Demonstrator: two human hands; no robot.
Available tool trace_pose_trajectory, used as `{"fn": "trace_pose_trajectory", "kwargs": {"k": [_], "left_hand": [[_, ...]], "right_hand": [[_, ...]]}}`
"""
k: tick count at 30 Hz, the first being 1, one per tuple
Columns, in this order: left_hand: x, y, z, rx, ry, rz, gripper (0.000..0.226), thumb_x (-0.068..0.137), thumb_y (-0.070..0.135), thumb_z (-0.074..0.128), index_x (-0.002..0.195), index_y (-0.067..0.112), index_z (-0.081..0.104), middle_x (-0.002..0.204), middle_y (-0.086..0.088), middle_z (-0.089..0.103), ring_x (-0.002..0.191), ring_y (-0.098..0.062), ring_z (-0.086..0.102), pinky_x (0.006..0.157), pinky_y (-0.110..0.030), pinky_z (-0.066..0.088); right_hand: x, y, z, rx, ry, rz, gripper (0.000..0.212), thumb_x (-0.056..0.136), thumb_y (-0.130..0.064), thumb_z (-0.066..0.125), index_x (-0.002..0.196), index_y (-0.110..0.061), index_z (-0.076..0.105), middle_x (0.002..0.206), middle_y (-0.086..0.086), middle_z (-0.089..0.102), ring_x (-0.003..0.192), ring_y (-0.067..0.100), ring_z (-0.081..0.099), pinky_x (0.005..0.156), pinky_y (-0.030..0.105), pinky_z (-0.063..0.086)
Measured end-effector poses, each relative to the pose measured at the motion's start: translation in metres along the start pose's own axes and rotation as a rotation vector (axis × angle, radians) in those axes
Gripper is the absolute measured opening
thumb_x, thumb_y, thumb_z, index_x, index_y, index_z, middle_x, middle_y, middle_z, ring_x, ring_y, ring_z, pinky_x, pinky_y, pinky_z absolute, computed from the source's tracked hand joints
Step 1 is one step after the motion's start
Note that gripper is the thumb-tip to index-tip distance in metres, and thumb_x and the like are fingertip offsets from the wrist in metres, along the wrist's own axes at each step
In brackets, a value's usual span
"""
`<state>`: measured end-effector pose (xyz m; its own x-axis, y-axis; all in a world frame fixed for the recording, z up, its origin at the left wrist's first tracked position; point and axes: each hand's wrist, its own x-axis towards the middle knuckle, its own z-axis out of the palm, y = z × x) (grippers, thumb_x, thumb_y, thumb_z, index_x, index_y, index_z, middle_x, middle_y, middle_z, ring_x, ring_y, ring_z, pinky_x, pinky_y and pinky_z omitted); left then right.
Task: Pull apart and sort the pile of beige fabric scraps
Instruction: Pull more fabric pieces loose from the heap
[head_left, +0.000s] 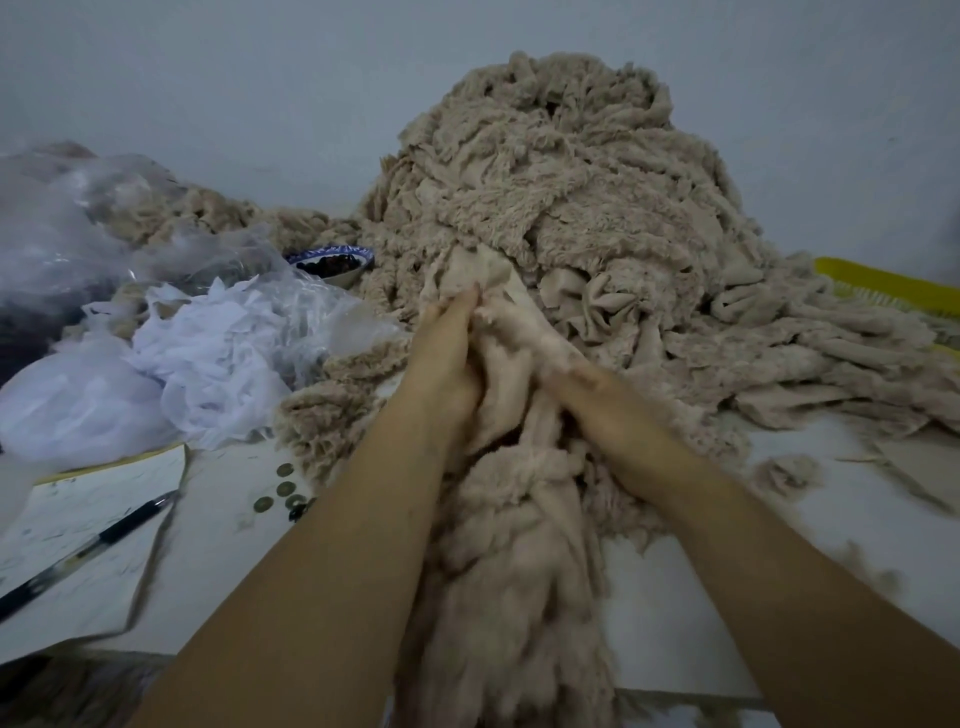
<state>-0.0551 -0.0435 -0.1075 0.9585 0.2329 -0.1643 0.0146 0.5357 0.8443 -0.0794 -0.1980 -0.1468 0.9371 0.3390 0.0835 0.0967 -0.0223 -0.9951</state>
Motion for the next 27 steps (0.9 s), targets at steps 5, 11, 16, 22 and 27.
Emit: {"fn": "trace_pose_trajectory", "kwargs": {"k": [5, 11, 16, 22, 27], "left_hand": [[-0.019, -0.017, -0.010, 0.642, -0.356, -0.057, 0.043, 0.085, 0.063, 0.063, 0.115, 0.033, 0.070, 0.116, 0.018, 0.070, 0.112, -0.003, 0.061, 0.099, -0.026, 0.047], [-0.025, -0.039, -0.015, 0.808, -0.258, 0.107, 0.023, 0.097, 0.034, 0.062, 0.078, 0.028, 0.074, 0.067, 0.014, 0.069, 0.064, -0.006, 0.064, 0.056, -0.011, 0.046], [-0.010, -0.025, -0.033, -0.015, 0.150, -0.038, 0.038, 0.099, 0.022, 0.060, 0.137, 0.017, 0.056, 0.103, -0.007, 0.073, 0.059, -0.017, 0.066, 0.046, -0.022, 0.050], [-0.009, -0.028, -0.041, 0.349, 0.341, 0.438, 0.023, 0.092, 0.006, 0.052, 0.090, 0.029, 0.054, 0.090, -0.005, 0.061, 0.073, -0.017, 0.052, 0.056, -0.029, 0.038], [-0.012, -0.027, -0.038, 0.680, 0.200, 0.361, 0.018, 0.097, 0.016, 0.048, 0.110, 0.028, 0.051, 0.124, -0.003, 0.052, 0.103, -0.018, 0.053, 0.079, -0.032, 0.044]], "right_hand": [[0.011, -0.007, -0.036, 0.660, 0.247, 0.102, 0.028, 0.104, -0.031, 0.048, 0.105, -0.011, 0.067, 0.076, -0.001, 0.070, 0.060, 0.007, 0.064, 0.055, 0.021, 0.054], [0.014, -0.002, -0.039, 0.769, 0.237, 0.032, 0.027, 0.105, -0.031, 0.047, 0.108, -0.012, 0.065, 0.088, 0.001, 0.073, 0.070, 0.009, 0.067, 0.057, 0.022, 0.054], [0.015, 0.002, -0.040, 0.627, 0.190, 0.065, 0.034, 0.105, -0.038, 0.043, 0.088, -0.014, 0.058, 0.055, -0.010, 0.040, 0.039, 0.002, 0.030, 0.033, 0.016, 0.024], [0.011, -0.004, -0.042, 0.765, 0.127, 0.063, 0.056, 0.100, -0.048, 0.048, 0.054, -0.019, 0.063, 0.044, -0.010, 0.032, 0.033, 0.005, 0.022, 0.030, 0.018, 0.023], [0.014, 0.000, -0.039, 0.707, 0.149, 0.015, 0.030, 0.099, -0.033, 0.055, 0.079, -0.016, 0.067, 0.052, -0.008, 0.036, 0.038, 0.004, 0.028, 0.033, 0.017, 0.027]]}}
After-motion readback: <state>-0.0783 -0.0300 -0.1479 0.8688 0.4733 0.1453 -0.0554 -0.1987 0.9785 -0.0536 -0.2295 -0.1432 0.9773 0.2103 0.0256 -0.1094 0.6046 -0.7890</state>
